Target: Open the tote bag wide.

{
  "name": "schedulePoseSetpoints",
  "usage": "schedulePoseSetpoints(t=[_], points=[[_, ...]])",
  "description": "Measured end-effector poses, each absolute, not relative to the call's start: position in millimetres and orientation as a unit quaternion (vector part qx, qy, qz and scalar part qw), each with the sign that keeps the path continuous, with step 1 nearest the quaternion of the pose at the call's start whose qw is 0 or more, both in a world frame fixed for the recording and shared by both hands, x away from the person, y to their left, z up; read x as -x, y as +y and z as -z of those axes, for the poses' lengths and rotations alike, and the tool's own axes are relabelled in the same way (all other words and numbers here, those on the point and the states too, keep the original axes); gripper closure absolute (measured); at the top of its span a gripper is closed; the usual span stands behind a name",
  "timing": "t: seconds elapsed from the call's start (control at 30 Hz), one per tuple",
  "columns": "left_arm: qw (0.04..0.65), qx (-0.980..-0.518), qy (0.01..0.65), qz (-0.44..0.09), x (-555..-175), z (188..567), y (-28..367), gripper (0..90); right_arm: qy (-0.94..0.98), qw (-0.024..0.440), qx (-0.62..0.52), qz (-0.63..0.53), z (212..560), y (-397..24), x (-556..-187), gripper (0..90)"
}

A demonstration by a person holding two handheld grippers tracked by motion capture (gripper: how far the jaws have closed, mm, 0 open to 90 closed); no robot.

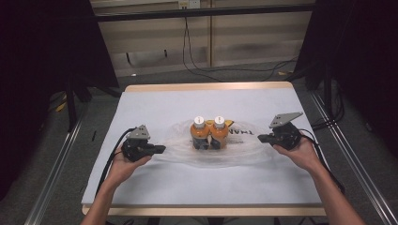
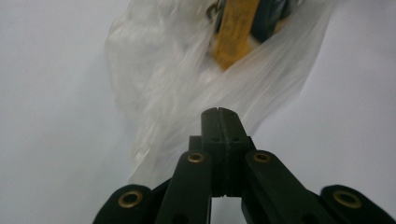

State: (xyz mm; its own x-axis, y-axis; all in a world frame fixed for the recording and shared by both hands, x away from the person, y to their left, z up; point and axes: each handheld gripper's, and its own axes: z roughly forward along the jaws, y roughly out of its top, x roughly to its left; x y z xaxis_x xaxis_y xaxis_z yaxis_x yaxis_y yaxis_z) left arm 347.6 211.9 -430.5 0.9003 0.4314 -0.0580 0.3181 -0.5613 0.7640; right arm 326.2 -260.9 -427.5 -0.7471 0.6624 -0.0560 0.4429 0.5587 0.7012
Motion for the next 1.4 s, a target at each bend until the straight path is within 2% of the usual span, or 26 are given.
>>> schedulePoseSetpoints(t=[0.17, 0.33, 0.77, 1.17, 1.4], points=[[0.444, -0.872, 0.197, -0.059, -341, 424, 190, 90.0, 0.863, 0.146, -0.304, -0.375, 421, -247, -328, 90.0], [0.450, -0.877, 0.160, -0.042, -334, 427, 142, 90.0, 0.863, 0.133, -0.286, -0.395, 417, -223, -334, 90.0], [0.483, -0.860, 0.162, -0.035, -334, 432, 87, 90.0, 0.864, 0.111, -0.273, -0.408, 423, -182, -353, 90.0], [0.433, -0.881, 0.177, -0.063, -340, 459, 77, 90.0, 0.869, 0.088, -0.287, -0.393, 449, -173, -377, 90.0], [0.465, -0.862, 0.185, -0.083, -339, 458, 78, 90.0, 0.870, 0.075, -0.301, -0.384, 462, -169, -387, 90.0]])
